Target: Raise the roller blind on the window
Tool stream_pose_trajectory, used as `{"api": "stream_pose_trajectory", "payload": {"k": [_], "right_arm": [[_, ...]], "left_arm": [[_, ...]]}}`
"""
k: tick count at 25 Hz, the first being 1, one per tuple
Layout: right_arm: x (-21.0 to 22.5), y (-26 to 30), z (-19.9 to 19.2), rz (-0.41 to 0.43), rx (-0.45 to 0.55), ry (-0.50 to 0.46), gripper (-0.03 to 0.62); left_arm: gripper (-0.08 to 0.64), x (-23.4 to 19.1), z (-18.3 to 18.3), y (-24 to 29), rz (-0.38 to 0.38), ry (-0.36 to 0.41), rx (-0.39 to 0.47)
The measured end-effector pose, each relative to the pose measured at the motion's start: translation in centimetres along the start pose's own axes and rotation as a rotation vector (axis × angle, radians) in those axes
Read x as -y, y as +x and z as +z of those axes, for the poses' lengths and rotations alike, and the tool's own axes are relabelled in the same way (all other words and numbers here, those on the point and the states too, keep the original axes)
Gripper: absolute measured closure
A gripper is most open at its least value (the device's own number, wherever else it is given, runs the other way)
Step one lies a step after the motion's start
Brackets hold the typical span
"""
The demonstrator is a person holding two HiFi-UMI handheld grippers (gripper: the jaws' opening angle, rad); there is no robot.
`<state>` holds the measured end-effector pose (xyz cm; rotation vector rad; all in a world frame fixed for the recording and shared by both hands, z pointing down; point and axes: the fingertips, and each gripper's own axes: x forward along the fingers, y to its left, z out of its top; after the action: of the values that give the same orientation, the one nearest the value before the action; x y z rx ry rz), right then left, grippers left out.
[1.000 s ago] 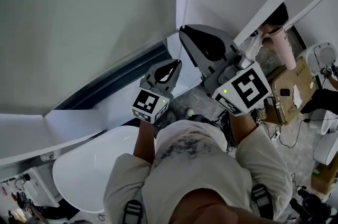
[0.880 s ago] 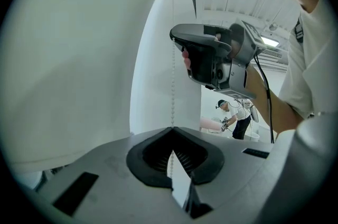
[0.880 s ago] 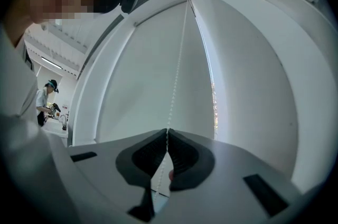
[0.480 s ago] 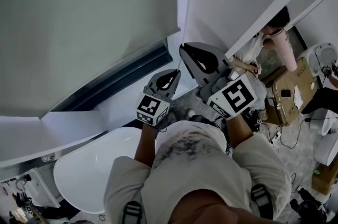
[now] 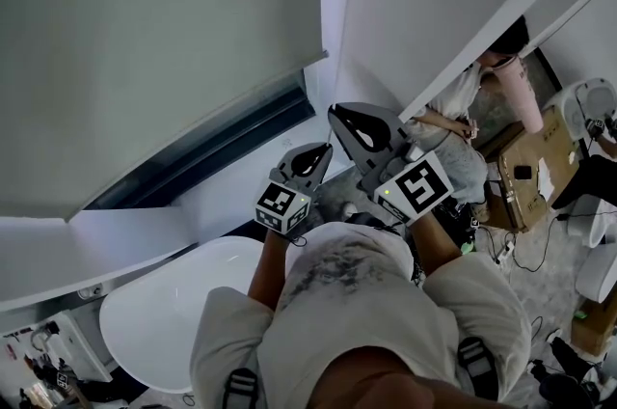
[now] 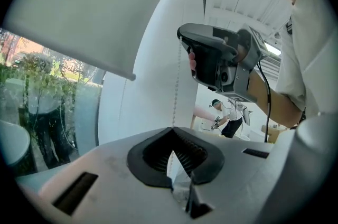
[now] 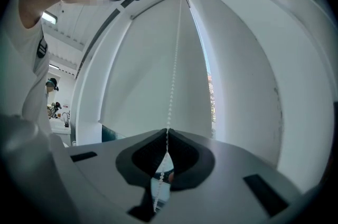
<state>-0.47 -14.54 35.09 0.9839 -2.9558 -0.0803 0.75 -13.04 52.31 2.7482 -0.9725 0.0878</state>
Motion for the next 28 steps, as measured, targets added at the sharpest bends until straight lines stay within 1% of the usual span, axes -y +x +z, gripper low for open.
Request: {"api": "stream_pose_trajectory", "payload": {"k": [4,8,11,14,17,20,24,26,28], "right_arm": [[-0.5,0.4,-0.6,0.008,-0.006,-0.004,0.526],[-0.7,0.6,-1.6,0.014,-0.025,-0.003,0.526],[-0.9,0.5,-2.9,0.020,-0.043,0.005,0.527],[-1.0,0.6,-3.5,0.025,-0.043,0.014,0.526],[-1.0,0.7,-3.5,0.029,-0.046,0.004,0.527],[-0.9,0.7,-3.4,0.030,-0.046,0.000,0.526],[-1.0,0.6,-3.2,0.028,-0.036,0.000,0.526],[-1.0,0.6,-3.1,0.029,-0.034,-0.002,0.526],[-1.0,0.7,-3.1,0.030,-0.034,-0.002,0.526]], "left_arm": [[0.554,-0.5,-0.6,0.0,0.001,-0.004,-0.008],[0.554,-1.0,-1.7,-0.1,0.007,-0.004,-0.033],[0.554,-1.2,-3.1,-0.1,0.014,-0.018,-0.056],[0.554,-1.5,-3.7,-0.1,0.021,-0.032,-0.060],[0.552,-1.3,-3.3,-0.1,0.026,-0.009,-0.066],[0.551,-0.7,-1.5,-0.9,0.023,0.010,-0.044],[0.548,0.0,2.4,-3.1,0.028,0.046,-0.005],[0.500,0.2,4.7,-4.1,0.027,0.061,0.018],[0.494,0.1,7.3,-5.1,0.044,0.084,0.049]]}}
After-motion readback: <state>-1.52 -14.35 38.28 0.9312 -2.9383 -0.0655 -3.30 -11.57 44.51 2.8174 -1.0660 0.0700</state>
